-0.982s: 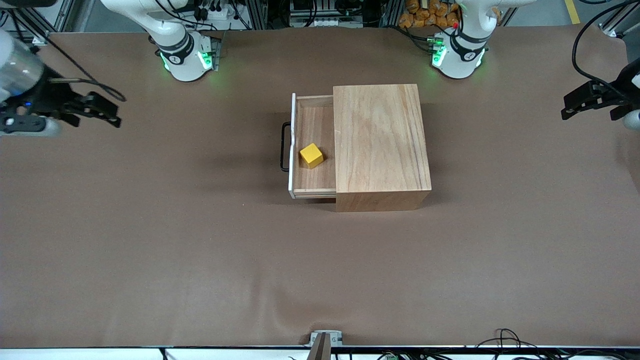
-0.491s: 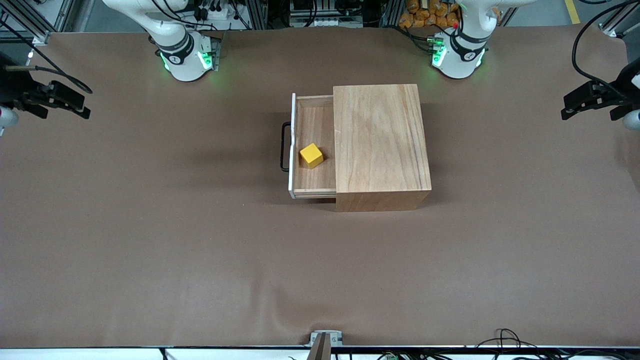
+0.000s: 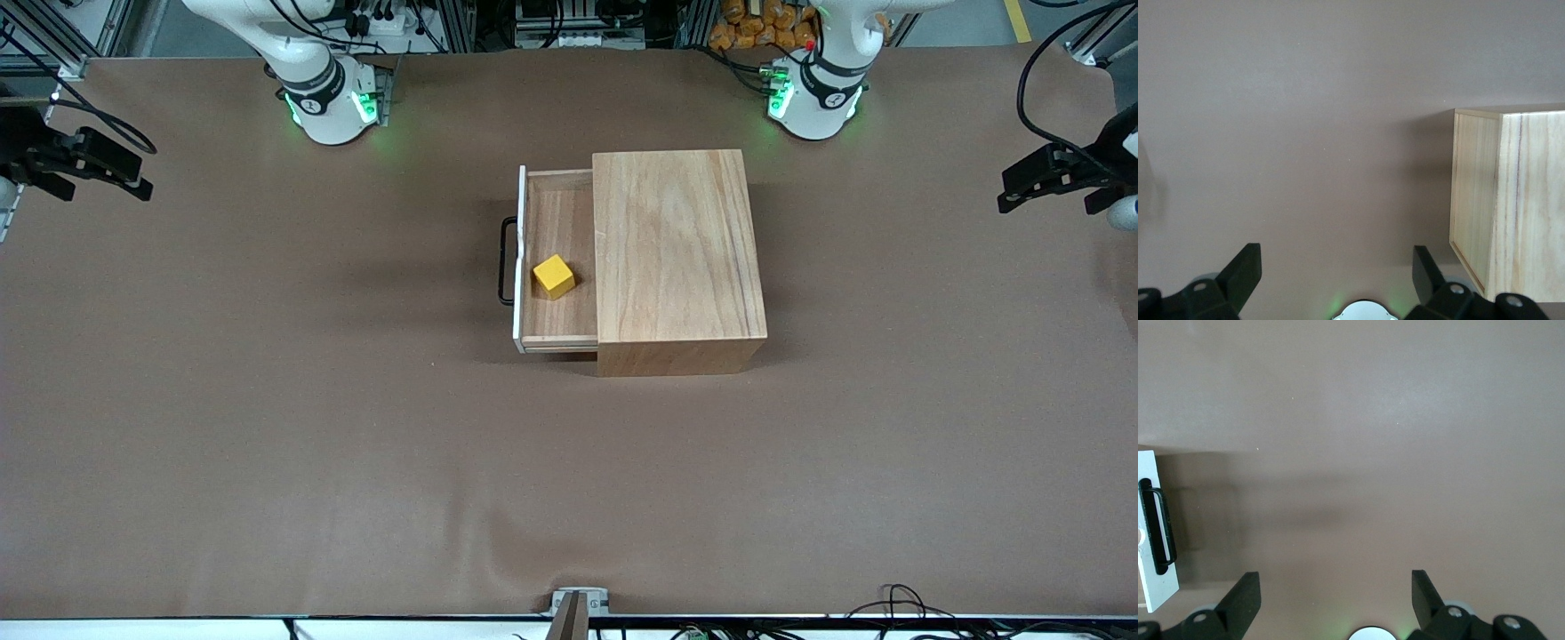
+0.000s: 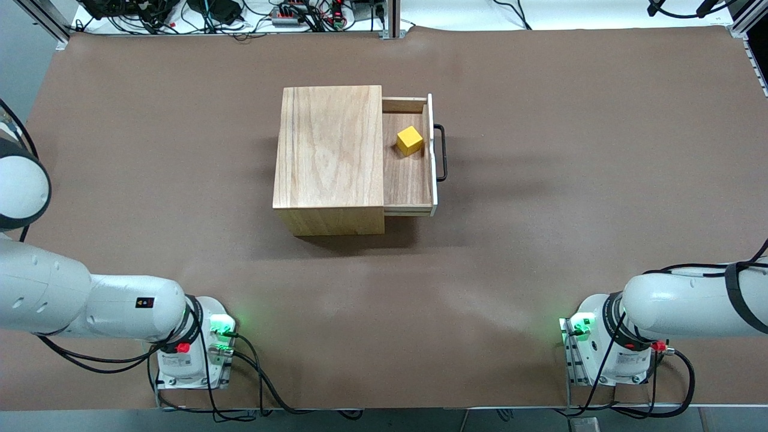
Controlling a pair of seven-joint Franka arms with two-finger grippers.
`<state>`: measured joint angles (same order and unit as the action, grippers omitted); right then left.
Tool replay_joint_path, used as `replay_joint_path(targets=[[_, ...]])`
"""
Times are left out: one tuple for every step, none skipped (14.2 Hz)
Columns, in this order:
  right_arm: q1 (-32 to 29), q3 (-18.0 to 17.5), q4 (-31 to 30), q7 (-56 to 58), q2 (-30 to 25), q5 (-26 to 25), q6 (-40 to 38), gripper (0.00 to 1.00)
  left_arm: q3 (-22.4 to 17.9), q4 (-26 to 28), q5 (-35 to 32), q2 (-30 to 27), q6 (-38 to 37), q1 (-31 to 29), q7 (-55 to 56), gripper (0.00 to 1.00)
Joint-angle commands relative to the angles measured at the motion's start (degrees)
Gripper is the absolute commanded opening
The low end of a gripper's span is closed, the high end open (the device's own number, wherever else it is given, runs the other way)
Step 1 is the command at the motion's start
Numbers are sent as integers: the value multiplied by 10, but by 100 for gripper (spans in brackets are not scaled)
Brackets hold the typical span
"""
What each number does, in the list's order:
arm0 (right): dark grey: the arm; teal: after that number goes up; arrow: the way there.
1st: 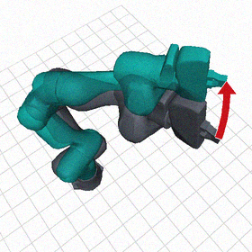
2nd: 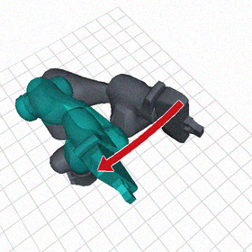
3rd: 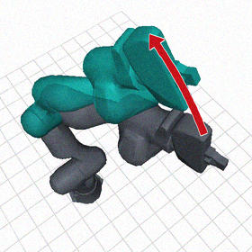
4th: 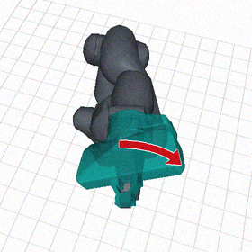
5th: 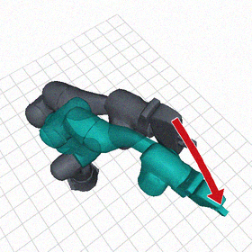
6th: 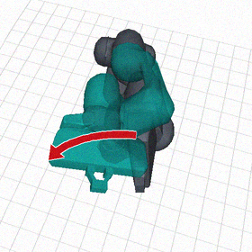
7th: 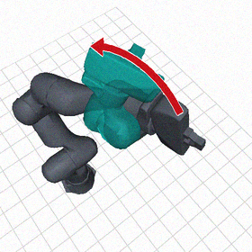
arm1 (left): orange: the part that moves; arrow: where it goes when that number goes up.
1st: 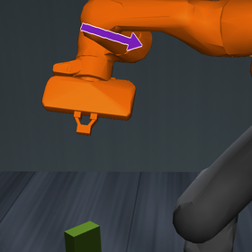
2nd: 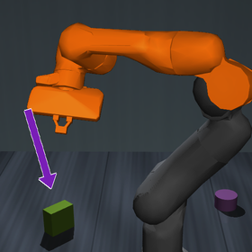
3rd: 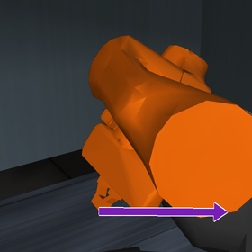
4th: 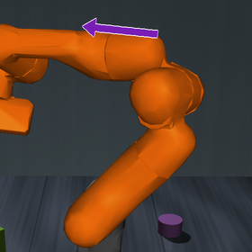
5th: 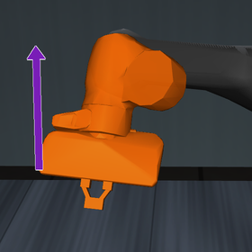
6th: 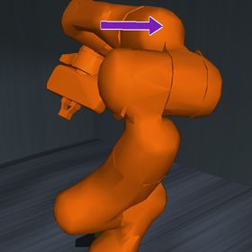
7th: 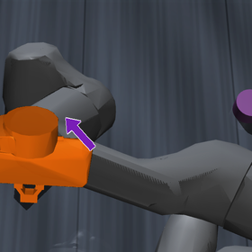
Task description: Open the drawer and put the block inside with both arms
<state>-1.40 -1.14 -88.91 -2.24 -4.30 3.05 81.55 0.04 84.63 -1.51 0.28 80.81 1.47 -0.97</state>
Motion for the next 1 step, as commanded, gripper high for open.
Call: replay_joint_path(targets=[[-6, -5, 1, -4, -1, 2, 4, 100, 1, -4, 2, 1, -2, -2, -12, 100]])
